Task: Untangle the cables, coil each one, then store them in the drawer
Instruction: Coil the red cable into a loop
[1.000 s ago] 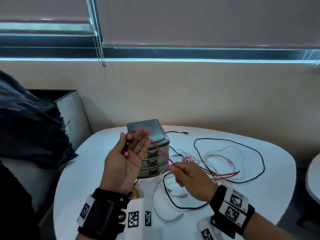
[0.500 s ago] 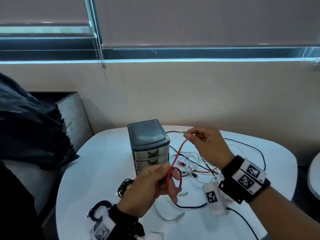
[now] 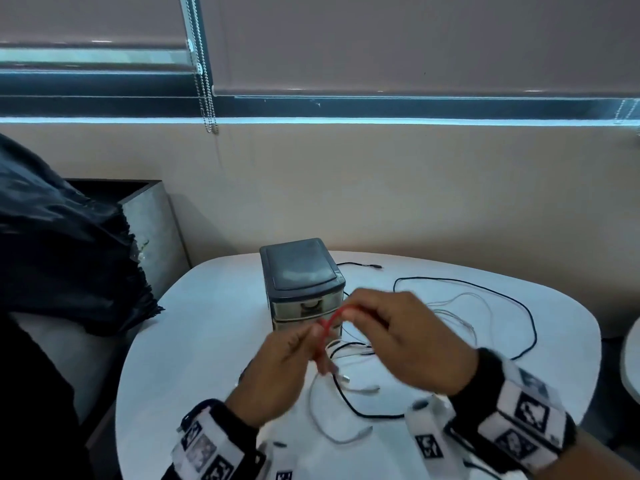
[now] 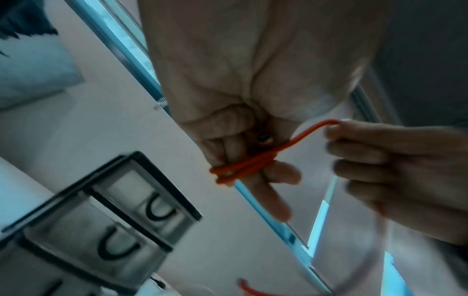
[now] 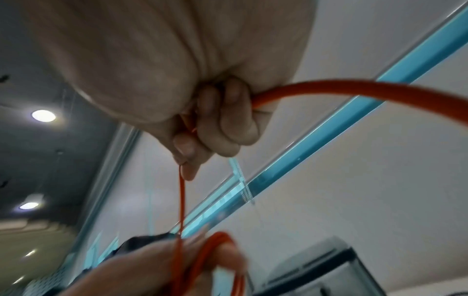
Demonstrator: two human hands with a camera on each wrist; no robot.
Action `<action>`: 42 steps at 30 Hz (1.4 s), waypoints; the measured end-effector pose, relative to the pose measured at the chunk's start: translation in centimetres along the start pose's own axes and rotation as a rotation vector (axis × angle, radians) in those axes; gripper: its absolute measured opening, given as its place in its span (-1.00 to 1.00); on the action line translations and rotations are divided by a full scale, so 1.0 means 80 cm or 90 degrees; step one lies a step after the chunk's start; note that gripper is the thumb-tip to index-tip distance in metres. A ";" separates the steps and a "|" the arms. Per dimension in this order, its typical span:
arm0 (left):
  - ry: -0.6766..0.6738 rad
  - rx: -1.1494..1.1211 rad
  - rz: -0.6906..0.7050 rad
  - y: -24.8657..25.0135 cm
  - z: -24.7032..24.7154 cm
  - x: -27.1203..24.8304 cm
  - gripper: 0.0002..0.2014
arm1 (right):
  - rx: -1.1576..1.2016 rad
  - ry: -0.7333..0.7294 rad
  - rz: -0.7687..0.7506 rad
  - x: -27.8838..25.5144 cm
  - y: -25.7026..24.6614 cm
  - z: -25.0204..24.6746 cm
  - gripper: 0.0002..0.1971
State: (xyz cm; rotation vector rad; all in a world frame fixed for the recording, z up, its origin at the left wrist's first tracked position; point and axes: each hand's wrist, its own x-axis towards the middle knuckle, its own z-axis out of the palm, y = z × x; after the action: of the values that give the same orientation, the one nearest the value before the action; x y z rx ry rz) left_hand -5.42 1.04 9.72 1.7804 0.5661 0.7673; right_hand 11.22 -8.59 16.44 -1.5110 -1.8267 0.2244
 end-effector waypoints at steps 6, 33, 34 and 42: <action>-0.045 -0.507 0.018 0.066 -0.004 -0.024 -0.71 | 0.108 0.033 0.119 0.009 0.053 0.020 -0.80; 0.154 -0.700 0.009 0.062 -0.039 0.001 -0.51 | 0.129 -0.090 0.094 0.008 0.020 0.045 -0.79; 0.199 -0.677 0.026 0.059 -0.040 0.006 -0.54 | 0.098 -0.124 0.081 0.004 0.016 0.053 -0.76; 0.200 0.256 0.139 0.000 -0.039 -0.002 -0.70 | -0.012 -0.082 -0.002 -0.002 -0.027 0.027 -0.72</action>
State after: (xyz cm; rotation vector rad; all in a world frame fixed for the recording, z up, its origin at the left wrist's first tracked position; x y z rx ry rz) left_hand -7.77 2.94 10.38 2.1304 0.7842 1.1593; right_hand 8.20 -8.66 16.07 -1.5376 -1.9357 0.3100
